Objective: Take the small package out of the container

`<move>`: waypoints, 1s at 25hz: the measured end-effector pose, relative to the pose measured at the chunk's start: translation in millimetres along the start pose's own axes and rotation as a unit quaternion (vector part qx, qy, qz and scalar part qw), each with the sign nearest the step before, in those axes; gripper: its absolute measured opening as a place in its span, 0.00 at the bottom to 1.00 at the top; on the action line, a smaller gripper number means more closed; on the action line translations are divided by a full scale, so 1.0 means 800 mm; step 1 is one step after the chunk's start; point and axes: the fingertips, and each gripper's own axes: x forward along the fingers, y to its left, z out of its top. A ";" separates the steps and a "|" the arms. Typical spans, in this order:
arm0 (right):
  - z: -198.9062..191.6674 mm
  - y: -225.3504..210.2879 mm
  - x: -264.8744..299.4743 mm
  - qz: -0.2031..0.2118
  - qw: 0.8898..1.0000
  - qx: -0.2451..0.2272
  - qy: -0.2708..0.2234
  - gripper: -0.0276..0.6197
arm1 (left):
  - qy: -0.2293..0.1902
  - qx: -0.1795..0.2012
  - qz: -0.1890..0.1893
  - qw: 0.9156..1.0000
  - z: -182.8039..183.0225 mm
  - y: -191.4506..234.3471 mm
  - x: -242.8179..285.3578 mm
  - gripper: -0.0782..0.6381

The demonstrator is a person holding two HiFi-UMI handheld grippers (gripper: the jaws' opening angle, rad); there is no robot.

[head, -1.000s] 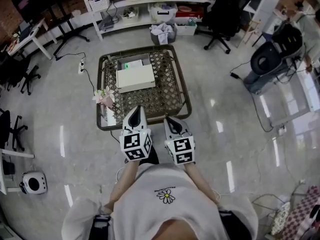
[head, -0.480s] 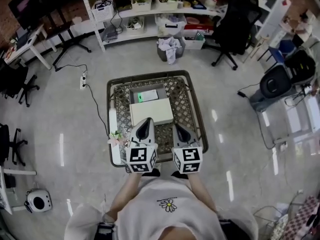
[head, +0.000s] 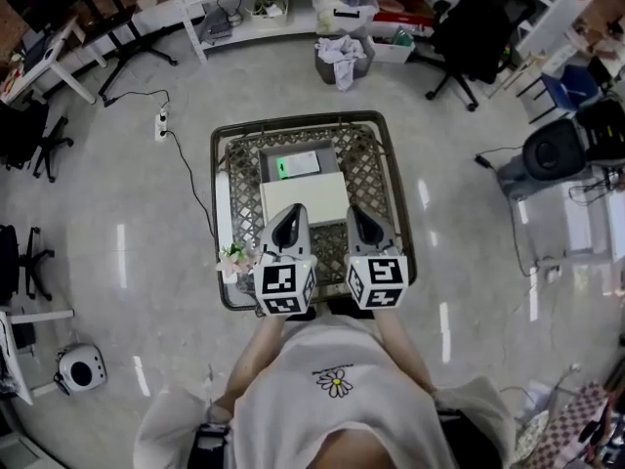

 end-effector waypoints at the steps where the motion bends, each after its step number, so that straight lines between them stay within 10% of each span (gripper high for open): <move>1: -0.002 0.003 0.004 0.005 1.000 -0.001 0.003 0.09 | 0.000 -0.001 0.003 1.000 -0.001 0.003 0.002 0.14; 14: -0.014 0.008 0.024 0.041 0.999 -0.018 0.022 0.09 | 0.021 -0.002 0.023 1.000 -0.008 0.015 0.023 0.14; 18: -0.010 -0.005 0.024 0.043 0.999 -0.007 0.022 0.09 | 0.055 0.048 -0.014 0.997 0.033 0.016 0.054 0.30; 25: -0.020 -0.008 0.028 0.064 0.997 0.018 0.036 0.09 | 0.099 0.242 -0.147 0.954 0.112 0.003 0.112 0.46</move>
